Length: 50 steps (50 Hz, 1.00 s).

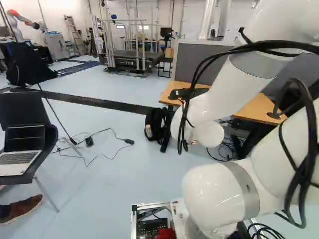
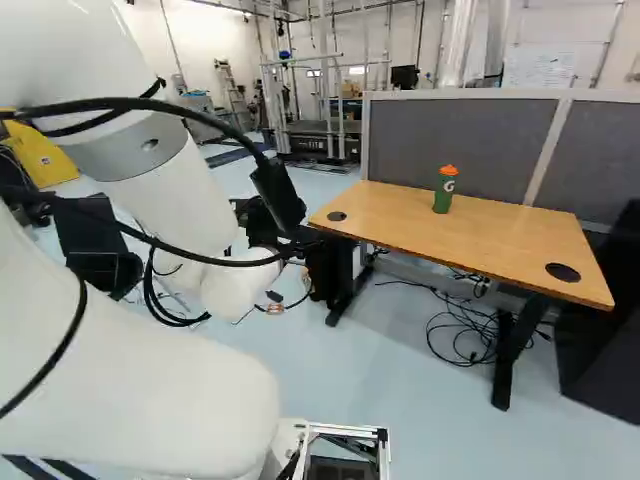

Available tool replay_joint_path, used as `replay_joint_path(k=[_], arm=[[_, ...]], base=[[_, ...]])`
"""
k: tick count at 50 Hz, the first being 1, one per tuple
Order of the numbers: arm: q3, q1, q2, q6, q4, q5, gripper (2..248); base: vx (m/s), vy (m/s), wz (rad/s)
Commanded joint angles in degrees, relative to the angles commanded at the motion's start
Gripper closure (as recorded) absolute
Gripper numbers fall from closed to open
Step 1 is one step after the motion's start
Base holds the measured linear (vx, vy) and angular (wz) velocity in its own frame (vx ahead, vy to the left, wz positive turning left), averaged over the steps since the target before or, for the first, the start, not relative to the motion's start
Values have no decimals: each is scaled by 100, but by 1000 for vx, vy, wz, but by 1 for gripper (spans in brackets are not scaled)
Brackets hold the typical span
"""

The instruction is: Pick up the green bottle from the table

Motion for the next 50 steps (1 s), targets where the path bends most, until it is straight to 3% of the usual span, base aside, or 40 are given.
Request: replay_joint_path(k=[50], arm=[[0,0,0,0,0,0,3]], base=[[77,-98,-316]])
